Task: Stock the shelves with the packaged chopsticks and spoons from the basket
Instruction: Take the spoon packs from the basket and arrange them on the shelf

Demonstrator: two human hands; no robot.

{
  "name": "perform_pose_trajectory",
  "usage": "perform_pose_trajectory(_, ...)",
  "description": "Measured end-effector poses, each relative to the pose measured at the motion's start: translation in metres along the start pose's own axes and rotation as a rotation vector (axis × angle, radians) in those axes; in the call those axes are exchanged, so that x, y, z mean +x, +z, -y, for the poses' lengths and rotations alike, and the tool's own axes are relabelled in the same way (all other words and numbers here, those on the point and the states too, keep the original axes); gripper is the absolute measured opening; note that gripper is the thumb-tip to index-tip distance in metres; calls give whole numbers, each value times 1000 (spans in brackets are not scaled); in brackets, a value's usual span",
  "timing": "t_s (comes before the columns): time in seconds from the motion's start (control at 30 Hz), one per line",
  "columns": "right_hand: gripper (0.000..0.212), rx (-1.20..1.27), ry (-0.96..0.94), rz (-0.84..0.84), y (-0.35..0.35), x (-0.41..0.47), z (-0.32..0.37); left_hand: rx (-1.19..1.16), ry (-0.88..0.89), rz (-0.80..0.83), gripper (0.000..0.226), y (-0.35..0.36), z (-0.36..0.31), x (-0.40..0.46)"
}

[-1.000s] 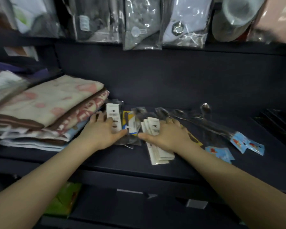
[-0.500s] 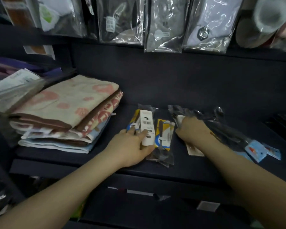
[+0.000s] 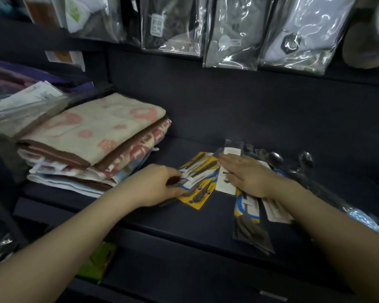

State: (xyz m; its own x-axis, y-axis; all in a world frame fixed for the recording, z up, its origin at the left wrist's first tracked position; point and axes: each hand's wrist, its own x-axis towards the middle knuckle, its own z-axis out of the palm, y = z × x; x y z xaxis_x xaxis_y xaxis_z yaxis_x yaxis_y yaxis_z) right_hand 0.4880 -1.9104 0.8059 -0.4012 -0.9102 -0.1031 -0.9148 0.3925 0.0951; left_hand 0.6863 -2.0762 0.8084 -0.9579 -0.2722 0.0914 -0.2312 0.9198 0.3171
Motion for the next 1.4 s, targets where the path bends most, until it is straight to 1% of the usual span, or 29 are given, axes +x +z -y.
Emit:
perform_pose_trajectory(0.07, 54, -35, 37, -31, -4, 10, -6, 26, 24, -79, 24, -2, 2, 1)
perform_pose_trajectory(0.1, 53, -37, 44, -85, -8, 14, -4, 39, 23, -135, 19, -3, 4, 2)
perform_pose_trajectory(0.13, 50, 20, 40, -156, -13, 17, 2, 51, 19, -199, 17, -4, 5, 2)
perform_pose_trajectory(0.2, 46, 243, -18, -279, -31, 19, 18, 93, 53, -355, 23, -11, 5, 2)
perform_pose_trajectory(0.27, 45, 435, -130, -327, -50, 20, 33, 155, 212, -481, 27, -24, 3, 3)
perform_pose_trajectory(0.37, 44, 632, -245, -240, -74, 25, 49, 299, 456, -649, 22, -46, 1, 5)
perform_pose_trajectory(0.43, 40, 851, -304, -125, -85, 27, 55, 341, 541, -741, 18, -56, 1, 8)
perform_pose_trajectory(0.5, 30, 1110, -376, -31, -92, 28, 56, 361, 558, -798, 14, -62, 0, 11)
perform_pose_trajectory(0.53, 25, 1218, -405, -11, -94, 30, 55, 351, 521, -829, 17, -62, -1, 11)
perform_pose_trajectory(0.6, 14, 1322, -375, -58, -96, 32, 59, 206, 340, -869, 40, -56, -6, 9)
perform_pose_trajectory(0.63, 9, 1323, -311, -118, -96, 35, 62, 52, 221, -869, 52, -49, -10, 8)
perform_pose_trajectory(0.67, 8, 1317, -227, -188, -94, 39, 65, -158, 127, -831, 58, -41, -13, 6)
perform_pose_trajectory(0.7, 8, 1334, -140, -252, -90, 44, 67, -405, 58, -763, 56, -32, -15, 5)
perform_pose_trajectory(0.73, 7, 1374, -69, -298, -86, 50, 69, -631, -15, -676, 48, -25, -18, 4)
perform_pose_trajectory(0.77, 7, 1431, -20, -325, -82, 54, 72, -784, -92, -589, 37, -18, -18, 3)
perform_pose_trajectory(0.8, 9, 1497, 4, -333, -78, 59, 74, -833, -158, -512, 27, -13, -18, 2)
perform_pose_trajectory(0.83, 14, 1570, 2, -323, -75, 62, 77, -789, -187, -469, 19, -10, -16, 0)
perform_pose_trajectory(0.9, 20, 1693, -57, -258, -69, 65, 83, -633, -193, -496, 16, -6, -9, -5)
perform_pose_trajectory(0.93, 20, 1718, -95, -204, -67, 66, 85, -620, -194, -520, 16, -7, -6, -8)
perform_pose_trajectory(0.97, 19, 1701, -126, -139, -63, 68, 85, -650, -202, -537, 17, -9, -2, -10)
perform_pose_trajectory(1.0, 18, 1621, -158, -67, -60, 68, 85, -677, -221, -551, 24, -13, 0, -12)
perform_pose_trajectory(1.03, 19, 1455, -204, 10, -55, 67, 84, -690, -230, -563, 34, -18, 3, -14)
perform_pose_trajectory(1.07, 21, 1214, -277, 89, -51, 65, 83, -679, -241, -559, 40, -23, 4, -17)
perform_pose_trajectory(1.13, 30, 758, -455, 232, -43, 61, 85, -590, -223, -557, 39, -28, 6, -18)
perform_pose_trajectory(1.17, 39, 623, -519, 263, -40, 58, 88, -501, -220, -555, 37, -29, 4, -19)
perform_pose_trajectory(1.23, 49, 506, -554, 275, -39, 56, 91, -367, -234, -557, 38, -31, 0, -17)
perform_pose_trajectory(1.27, 46, 487, -543, 274, -39, 56, 89, -336, -245, -551, 38, -30, -1, -15)
perform_pose_trajectory(1.33, 29, 446, -504, 242, -38, 55, 80, -325, -252, -542, 37, -27, -2, -8)
perform_pose_trajectory(1.4, 22, 437, -441, 203, -36, 55, 65, -302, -276, -513, 34, -21, -2, 2)
